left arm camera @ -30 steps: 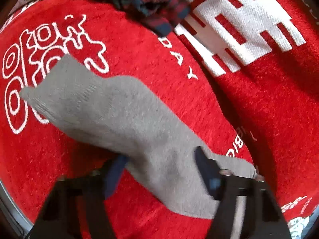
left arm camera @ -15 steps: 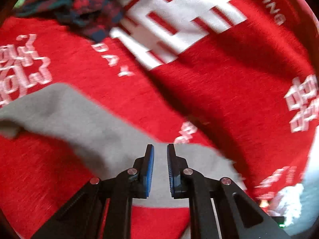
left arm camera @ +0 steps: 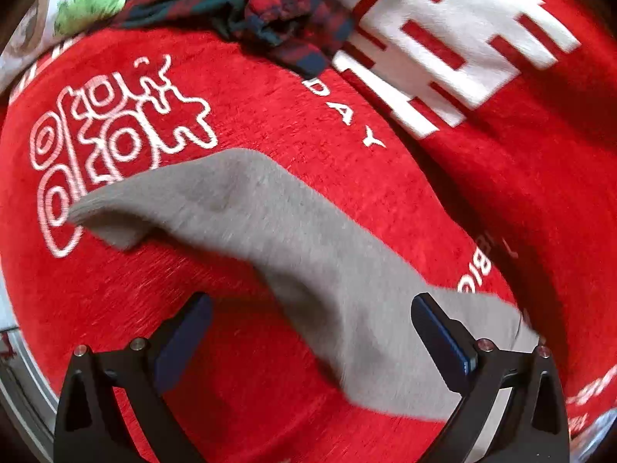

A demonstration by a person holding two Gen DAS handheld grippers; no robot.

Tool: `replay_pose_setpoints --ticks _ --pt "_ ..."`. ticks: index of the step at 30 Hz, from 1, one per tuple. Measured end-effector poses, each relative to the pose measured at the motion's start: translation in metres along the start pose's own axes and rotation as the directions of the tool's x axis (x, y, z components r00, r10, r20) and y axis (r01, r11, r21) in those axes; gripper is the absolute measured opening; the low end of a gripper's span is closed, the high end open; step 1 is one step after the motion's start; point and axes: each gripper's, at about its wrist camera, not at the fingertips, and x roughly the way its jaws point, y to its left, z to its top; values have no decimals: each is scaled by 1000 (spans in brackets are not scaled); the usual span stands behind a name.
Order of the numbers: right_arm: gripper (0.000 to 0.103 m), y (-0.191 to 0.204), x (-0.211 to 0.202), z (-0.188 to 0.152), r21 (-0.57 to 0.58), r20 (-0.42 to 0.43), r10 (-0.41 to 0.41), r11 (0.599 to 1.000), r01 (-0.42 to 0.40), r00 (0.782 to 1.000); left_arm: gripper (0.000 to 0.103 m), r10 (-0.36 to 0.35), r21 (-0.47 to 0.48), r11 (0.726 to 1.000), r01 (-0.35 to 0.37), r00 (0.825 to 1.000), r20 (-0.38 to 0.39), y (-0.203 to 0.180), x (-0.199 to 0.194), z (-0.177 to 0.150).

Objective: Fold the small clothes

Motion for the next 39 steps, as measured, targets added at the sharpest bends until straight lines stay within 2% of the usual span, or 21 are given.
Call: replay_pose_setpoints --ticks 1,3,4,5,6,7,8,10,13,14,16,18,19,22,24,25,27,29,30,36,39 --pt "103 1 0 -1 0 -1 0 1000 0 1000 103 14 -17 1000 -14 1000 -12 5 4 3" --pt "103 3 0 -2 -6 -2 -2 1000 2 1000 84 72 -51 996 -74 997 -40 10 16 10" --pt "103 3 0 -2 -7 -2 -2 1000 2 1000 80 88 -57 994 -89 996 -26 11 15 12" --pt "103 4 0 -2 -9 -1 -3 1000 3 1000 63 76 -64 995 -75 997 11 13 10 14" --pt "103 3 0 -1 -10 0 -3 1000 3 1000 23 34 -69 997 -32 999 26 16 7 14" --pt "103 3 1 -1 -10 0 -1 1000 1 1000 11 -24 -74 997 26 999 27 20 6 15" --pt "103 3 2 0 -8 -2 1 1000 -1 1000 7 -105 -85 991 107 994 36 25 5 15" --pt "103 4 3 1 -10 -8 0 1000 0 1000 7 -163 -49 985 167 984 74 25 -4 13" --pt "103 6 5 2 -18 -12 -4 1000 4 1000 7 -275 23 962 274 957 97 12 -21 9" --pt "103 6 5 3 -19 -12 -4 1000 3 1000 7 -336 57 942 332 937 92 2 -30 5" --pt "103 4 4 3 -17 -8 -3 1000 3 1000 7 -407 127 909 396 911 73 -23 -43 0" --pt "103 1 1 4 -11 1 -3 1000 3 1000 7 -457 205 874 440 888 44 -52 -54 -6" --pt "103 -1 0 4 -8 5 -3 1000 3 1000 7 -486 258 847 465 873 23 -72 -61 -11" --pt "103 -10 -8 4 13 29 0 1000 0 1000 7 -537 369 777 510 843 -34 -121 -74 -32" --pt "103 -19 -15 4 31 50 -1 1000 -1 999 7 -569 419 718 556 815 -108 -160 -75 -53" --pt "103 -26 -19 4 43 62 0 999 -2 998 7 -568 441 701 560 813 -129 -175 -77 -63" --pt "103 -40 -27 2 75 87 -1 997 -5 996 7 -549 488 669 560 816 -184 -210 -69 -88" --pt "103 -59 -36 0 117 113 -7 993 -7 994 7 -533 497 650 575 811 -241 -233 -57 -111" --pt "103 -70 -40 -2 142 125 -8 990 -9 992 7 -507 512 640 573 816 -278 -249 -46 -127" --pt "103 -127 -51 -14 259 147 -22 966 -17 989 7 -300 639 611 467 884 -359 -292 2 -200" --pt "103 -143 -52 -21 287 149 -28 958 -17 988 9 -187 699 606 380 922 -340 -291 14 -225"
